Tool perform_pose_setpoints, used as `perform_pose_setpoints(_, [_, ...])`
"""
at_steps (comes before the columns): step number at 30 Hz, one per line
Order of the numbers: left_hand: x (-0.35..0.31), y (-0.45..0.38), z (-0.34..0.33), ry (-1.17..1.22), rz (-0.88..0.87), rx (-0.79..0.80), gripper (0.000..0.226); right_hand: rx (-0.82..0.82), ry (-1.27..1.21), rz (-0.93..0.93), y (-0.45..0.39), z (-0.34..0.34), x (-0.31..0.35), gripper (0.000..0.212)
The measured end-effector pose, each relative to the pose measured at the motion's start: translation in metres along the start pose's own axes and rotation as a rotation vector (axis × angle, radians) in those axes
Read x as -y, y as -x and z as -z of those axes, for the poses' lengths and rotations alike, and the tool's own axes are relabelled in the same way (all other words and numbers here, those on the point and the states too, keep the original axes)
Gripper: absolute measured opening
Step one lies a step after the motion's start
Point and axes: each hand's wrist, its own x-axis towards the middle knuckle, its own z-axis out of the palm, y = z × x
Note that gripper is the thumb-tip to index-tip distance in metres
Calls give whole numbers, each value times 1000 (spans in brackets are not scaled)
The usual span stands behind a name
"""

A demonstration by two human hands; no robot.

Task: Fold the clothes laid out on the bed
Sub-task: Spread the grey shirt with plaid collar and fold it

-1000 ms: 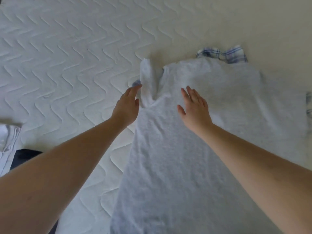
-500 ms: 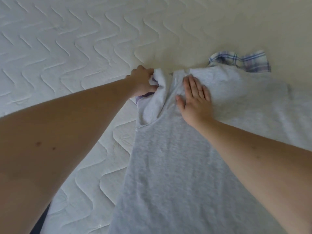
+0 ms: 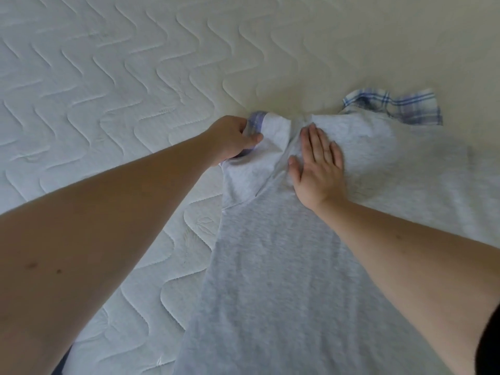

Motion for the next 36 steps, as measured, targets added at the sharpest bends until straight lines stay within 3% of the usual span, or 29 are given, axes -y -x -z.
perform_pose_setpoints(4, [7, 15, 7, 434, -13, -48, 14, 18, 11, 13, -1, -1, -1, 63])
perform_pose_setpoints(6, [14, 23, 15, 523, -15, -135, 17, 50, 15, 19, -4, -1, -4, 65])
perform_pose_setpoints(12, [48, 53, 36, 199, -11, -562, 15, 204, 52, 9, -14, 3, -7, 70])
perform_pose_setpoints(14, [58, 61, 38, 178, 12, -596, 9, 244, 41, -11, -15, 9, -3, 69])
perform_pose_setpoints(17, [70, 68, 33, 137, 138, -507, 25, 157, -42, -59, -11, 22, 10, 63])
perform_pose_setpoints(20, [81, 76, 27, 236, 241, -369, 35, 26, -138, 12, -14, 34, 37, 57])
perform_pose_setpoints(23, [91, 82, 25, 465, 140, -251, 16, 86, -196, 118, -36, 41, 68, 54])
perform_pose_setpoints(25, [95, 88, 27, 549, 37, -122, 40, 177, -222, 171, -52, 42, 87, 55])
perform_pose_setpoints(28, [102, 96, 26, 387, -68, 42, 69, 295, -220, 221, -71, 39, 113, 55])
perform_pose_setpoints(30, [106, 99, 21, 427, -35, 26, 66, 321, -153, 216, -80, 38, 124, 53])
perform_pose_setpoints(33, [105, 102, 14, 693, 104, -124, 50, 301, -61, 163, -85, 37, 133, 44])
perform_pose_setpoints(36, [106, 103, 12, 793, 122, -69, 42, 218, -137, 108, -84, 36, 139, 29])
